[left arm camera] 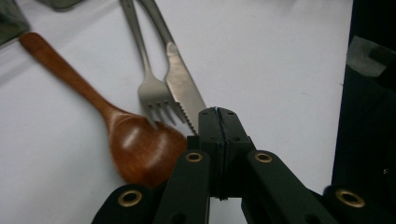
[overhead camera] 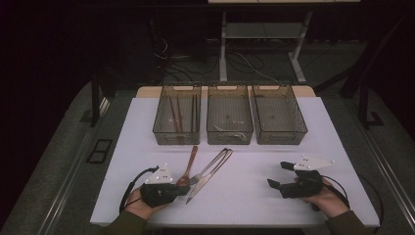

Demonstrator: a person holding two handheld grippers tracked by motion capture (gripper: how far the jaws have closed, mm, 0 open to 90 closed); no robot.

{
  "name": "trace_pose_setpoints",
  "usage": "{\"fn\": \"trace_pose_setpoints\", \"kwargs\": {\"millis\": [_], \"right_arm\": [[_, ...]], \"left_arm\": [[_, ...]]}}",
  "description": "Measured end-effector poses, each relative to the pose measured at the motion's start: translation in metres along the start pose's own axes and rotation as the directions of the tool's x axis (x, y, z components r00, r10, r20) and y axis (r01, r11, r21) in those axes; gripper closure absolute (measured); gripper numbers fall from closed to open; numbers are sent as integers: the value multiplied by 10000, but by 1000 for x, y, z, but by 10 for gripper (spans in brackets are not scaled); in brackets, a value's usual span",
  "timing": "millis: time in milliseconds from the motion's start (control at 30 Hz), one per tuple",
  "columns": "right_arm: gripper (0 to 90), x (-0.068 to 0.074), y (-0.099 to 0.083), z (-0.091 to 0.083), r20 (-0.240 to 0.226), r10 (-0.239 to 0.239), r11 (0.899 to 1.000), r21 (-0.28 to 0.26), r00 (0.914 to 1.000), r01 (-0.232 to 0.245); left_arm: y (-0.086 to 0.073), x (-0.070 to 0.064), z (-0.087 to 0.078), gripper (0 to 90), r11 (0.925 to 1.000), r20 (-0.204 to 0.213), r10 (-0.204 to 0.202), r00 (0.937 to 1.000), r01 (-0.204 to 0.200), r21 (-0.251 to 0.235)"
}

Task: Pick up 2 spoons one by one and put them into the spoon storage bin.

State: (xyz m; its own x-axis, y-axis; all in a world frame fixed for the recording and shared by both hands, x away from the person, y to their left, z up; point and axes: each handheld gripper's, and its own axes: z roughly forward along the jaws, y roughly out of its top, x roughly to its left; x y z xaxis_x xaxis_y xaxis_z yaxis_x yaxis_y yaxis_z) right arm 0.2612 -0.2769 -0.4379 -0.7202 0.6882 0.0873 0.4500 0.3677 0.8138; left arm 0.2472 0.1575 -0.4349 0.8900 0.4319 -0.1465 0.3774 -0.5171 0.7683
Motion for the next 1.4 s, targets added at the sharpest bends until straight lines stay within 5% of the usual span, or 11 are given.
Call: {"fn": "trace_pose_setpoints", "kwargs": {"millis": [300,867,1133,1300,1400], "right_arm": [[178,0,0,1,3,-3,10000,27,10000,3],[178,1,0,0,30,-111,9999,34,9999,111],[178,1,1,0,24,-140,9999,9,9999,140],[179,1,1,0,9,-178,9998,19,9998,178],[178,2,1,0,-29,-143,9999,30,9999,143]], "left_arm": [[3,-2,18,891,9937,10,417,9991,-416,1039],[-6,13,0,891,9938,-762,61,9971,24,1109],[-12,23,-10,891,9915,-1398,-123,9901,302,1267],[-15,30,-18,891,9893,-2014,-166,9794,452,1385],[-16,33,-21,891,9914,-2041,-344,9783,592,1166]]}}
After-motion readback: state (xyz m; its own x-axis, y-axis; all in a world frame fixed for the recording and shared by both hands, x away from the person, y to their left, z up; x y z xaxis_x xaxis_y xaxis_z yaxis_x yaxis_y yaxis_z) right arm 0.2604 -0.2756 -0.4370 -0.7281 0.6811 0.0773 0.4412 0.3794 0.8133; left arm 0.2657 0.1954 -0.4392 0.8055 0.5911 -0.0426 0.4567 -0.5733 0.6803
